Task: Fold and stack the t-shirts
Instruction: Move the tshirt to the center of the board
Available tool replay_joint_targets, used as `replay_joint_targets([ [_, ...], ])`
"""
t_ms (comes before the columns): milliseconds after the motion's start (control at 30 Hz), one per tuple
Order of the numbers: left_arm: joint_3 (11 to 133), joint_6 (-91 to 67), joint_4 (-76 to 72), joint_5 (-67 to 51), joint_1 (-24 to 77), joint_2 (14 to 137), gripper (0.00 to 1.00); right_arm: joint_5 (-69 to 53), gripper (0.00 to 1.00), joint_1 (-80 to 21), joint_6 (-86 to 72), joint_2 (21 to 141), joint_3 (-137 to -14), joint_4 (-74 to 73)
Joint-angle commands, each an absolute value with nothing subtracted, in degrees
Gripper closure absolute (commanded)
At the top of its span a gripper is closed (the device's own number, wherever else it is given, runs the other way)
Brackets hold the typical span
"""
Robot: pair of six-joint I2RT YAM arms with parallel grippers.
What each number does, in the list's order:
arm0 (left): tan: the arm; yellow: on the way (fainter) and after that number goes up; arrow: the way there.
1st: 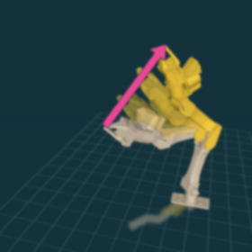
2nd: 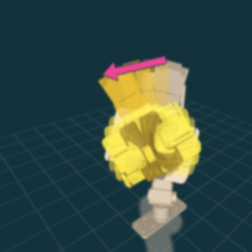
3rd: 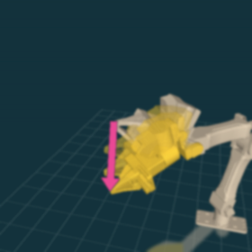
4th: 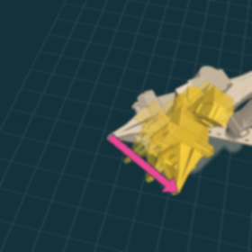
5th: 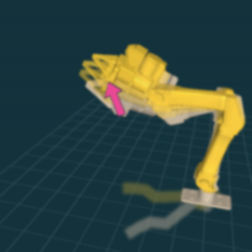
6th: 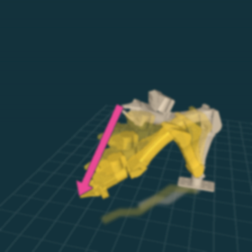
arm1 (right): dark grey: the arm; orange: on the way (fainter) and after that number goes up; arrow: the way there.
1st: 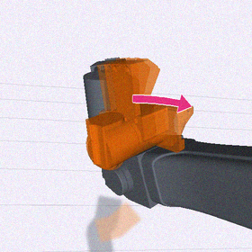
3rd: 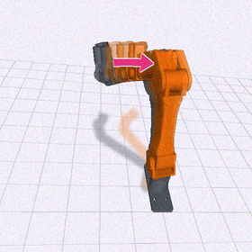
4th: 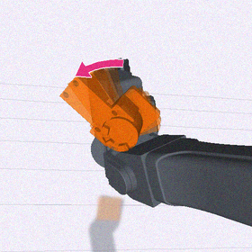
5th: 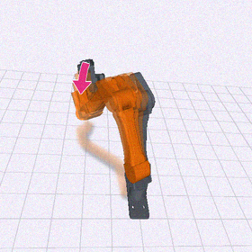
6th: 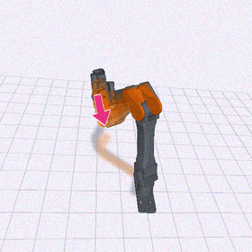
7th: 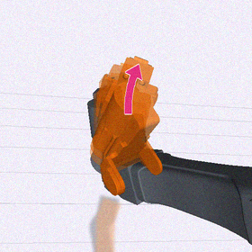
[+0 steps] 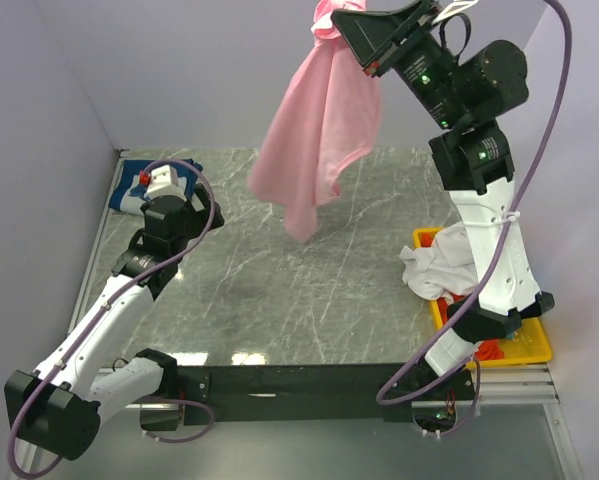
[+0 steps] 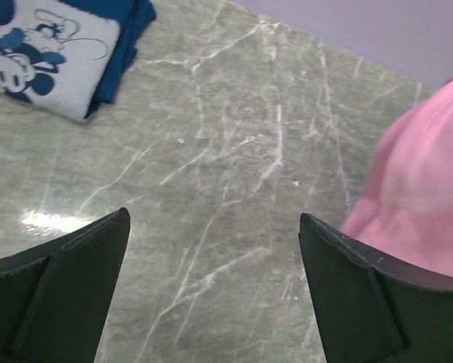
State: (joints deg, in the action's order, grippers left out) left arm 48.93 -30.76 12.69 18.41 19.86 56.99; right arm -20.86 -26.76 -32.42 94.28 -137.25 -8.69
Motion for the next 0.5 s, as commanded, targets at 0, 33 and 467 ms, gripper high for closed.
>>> replay_joint_targets([
  [0,52.2,-31.2,15.28,22.58,19.78,55.98,0.01,-17.42,1.0,-26.19,-33.85,92.98,-135.97,-3.31],
  [33,52.99,-31.38,15.99,23.02,19.78,56.25,0.01,-16.01,1.0,-25.5,-33.75,93.34,-135.44,-4.91],
  [467,51.95,-32.61,22.76,25.14,19.78,57.56,0.01,-11.95,0.14,-6.68,-31.3,118.0,-125.75,-42.74],
])
